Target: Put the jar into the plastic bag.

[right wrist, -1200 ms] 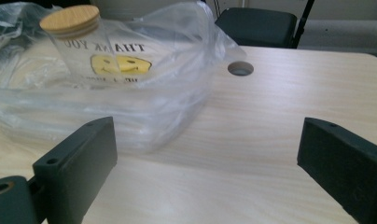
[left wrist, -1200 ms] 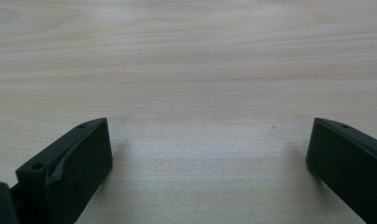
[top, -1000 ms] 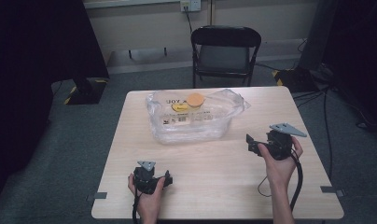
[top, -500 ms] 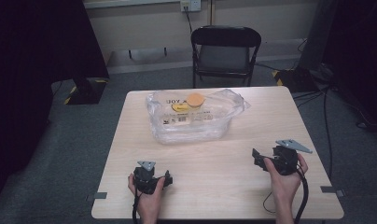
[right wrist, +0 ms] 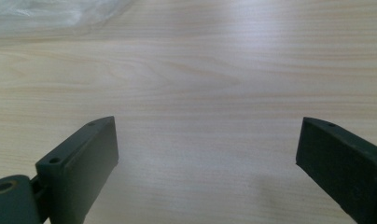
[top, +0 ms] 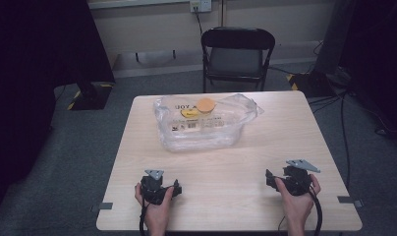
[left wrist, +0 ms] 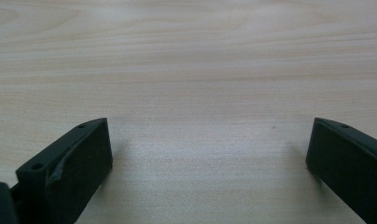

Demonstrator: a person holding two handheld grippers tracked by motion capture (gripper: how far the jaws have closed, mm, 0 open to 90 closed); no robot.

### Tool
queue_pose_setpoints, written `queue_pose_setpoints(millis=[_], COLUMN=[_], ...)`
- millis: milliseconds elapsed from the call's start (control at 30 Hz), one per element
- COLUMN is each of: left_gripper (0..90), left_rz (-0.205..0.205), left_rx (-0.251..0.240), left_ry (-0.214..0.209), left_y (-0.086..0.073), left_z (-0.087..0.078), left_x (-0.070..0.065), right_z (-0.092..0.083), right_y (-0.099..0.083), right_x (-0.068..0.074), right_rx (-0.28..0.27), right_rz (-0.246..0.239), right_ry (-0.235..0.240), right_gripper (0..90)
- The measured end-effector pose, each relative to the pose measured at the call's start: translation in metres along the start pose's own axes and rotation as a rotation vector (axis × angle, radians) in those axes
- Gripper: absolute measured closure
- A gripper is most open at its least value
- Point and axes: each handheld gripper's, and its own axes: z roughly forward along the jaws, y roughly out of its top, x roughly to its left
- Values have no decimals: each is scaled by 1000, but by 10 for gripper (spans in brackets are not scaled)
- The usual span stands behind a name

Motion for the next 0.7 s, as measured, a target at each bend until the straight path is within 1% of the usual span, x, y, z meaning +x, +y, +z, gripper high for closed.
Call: queue_pose_setpoints(millis=[67, 300, 433, 533, 700], left_gripper=[0, 0, 0, 0, 0], left_rz=[0, 0, 0, 1, 1], left_rx=[0, 0, 0, 1, 0], left_ry=[0, 0, 0, 0, 0], left_y=[0, 0, 0, 0, 0], left_z=[0, 0, 0, 0, 0], left_x=[0, 0, 0, 0, 0], right_z=[2, 9, 12, 15, 18], right_y=[-3, -11, -12, -14, -17], right_x=[-1, -1, -1, -1, 3], right_rx=[10, 38, 48, 78, 74], right_rz=[9, 0, -2, 5, -25], right_ry=[6, -33, -38, -43, -83], right_gripper=[52, 54, 54, 55, 40])
